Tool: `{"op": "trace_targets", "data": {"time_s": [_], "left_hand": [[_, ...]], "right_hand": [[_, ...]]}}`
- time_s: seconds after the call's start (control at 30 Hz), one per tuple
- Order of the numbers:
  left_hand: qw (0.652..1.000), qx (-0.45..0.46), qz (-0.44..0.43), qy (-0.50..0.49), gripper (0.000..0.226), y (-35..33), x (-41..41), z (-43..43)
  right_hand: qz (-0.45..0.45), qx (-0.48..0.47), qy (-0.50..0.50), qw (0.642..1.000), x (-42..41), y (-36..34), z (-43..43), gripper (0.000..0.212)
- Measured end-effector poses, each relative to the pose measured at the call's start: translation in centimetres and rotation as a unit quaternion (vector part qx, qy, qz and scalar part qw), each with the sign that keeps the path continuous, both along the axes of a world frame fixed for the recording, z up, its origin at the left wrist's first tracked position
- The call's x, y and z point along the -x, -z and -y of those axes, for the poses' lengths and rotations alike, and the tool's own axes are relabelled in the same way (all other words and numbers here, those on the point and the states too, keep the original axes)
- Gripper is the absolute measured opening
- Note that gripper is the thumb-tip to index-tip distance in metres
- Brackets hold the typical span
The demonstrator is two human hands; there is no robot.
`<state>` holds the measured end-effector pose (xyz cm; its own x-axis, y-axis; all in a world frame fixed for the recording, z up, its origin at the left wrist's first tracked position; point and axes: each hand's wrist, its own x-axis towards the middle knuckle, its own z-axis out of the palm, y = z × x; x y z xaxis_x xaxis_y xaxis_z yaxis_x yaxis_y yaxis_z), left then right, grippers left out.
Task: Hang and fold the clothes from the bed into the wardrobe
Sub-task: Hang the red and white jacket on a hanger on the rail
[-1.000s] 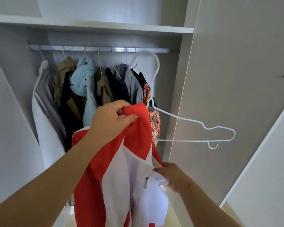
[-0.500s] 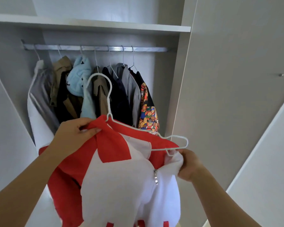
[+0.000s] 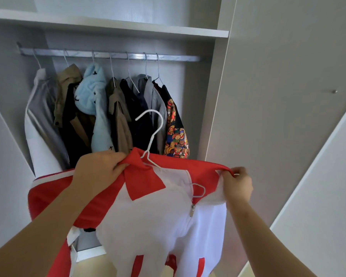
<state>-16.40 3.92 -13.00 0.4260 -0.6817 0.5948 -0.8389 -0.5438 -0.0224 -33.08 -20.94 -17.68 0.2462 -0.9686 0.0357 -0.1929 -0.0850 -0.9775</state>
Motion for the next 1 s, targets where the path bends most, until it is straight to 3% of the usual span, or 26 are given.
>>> {"op": "trace_targets", "data": {"time_s": [0.07, 0.2, 0.33, 0.43, 0.53, 0.6, 0.7, 0.73, 0.77, 0.9, 1.0], "left_hand": [[0.999, 0.038, -0.019, -0.026, 0.039, 0.4, 0.1, 0.5], [0.976, 0.141, -0.15, -0.065, 0.018, 0.9, 1.3, 2.6], [0.961, 0.172, -0.209, -0.056, 0.017, 0.4, 1.2, 3.5], [0.948, 0.197, -0.249, -0.017, 0.008, -0.4, 0.8, 2.9], [0.94, 0.206, -0.273, 0.012, 0.006, -0.9, 0.5, 2.0], [0.938, 0.21, -0.272, 0.038, 0.013, -1.3, 0.7, 1.9], [0.946, 0.204, -0.244, 0.068, 0.012, -1.6, 1.7, 2.5], [0.949, 0.199, -0.237, 0.065, 0.009, -1.6, 1.9, 2.8], [0.952, 0.194, -0.231, 0.058, 0.007, -1.7, 2.1, 2.9], [0.969, 0.144, -0.192, 0.063, 0.007, -1.1, 2.8, 3.3], [0.974, 0.123, -0.162, 0.103, 0.018, -0.4, 2.7, 3.0]], "right_hand": [[-0.002, 0.034, -0.012, 0.999, -0.1, -0.7, -0.9, 0.012], [-0.02, 0.135, -0.107, 0.985, -0.6, -1.1, -4.5, 0.02], [-0.086, 0.316, -0.257, 0.909, -0.8, -1.5, -7.3, 0.01], [-0.055, 0.473, -0.169, 0.863, -0.9, -2.4, -6.2, 0.031], [-0.129, 0.428, -0.017, 0.894, -0.5, -3.3, -4.1, 0.038], [-0.18, 0.395, -0.035, 0.9, -0.6, -3.7, -3.2, 0.039], [-0.239, 0.5, -0.064, 0.83, -0.8, -3.9, -3.5, 0.054], [-0.274, 0.492, -0.09, 0.822, -0.8, -3.9, -4.0, 0.065], [-0.286, 0.48, -0.096, 0.824, -1.0, -3.5, -4.1, 0.068], [-0.25, 0.38, -0.131, 0.881, -1.6, -2.8, -5.2, 0.045], [-0.212, 0.379, -0.148, 0.889, -1.7, -2.9, -5.8, 0.045]]}}
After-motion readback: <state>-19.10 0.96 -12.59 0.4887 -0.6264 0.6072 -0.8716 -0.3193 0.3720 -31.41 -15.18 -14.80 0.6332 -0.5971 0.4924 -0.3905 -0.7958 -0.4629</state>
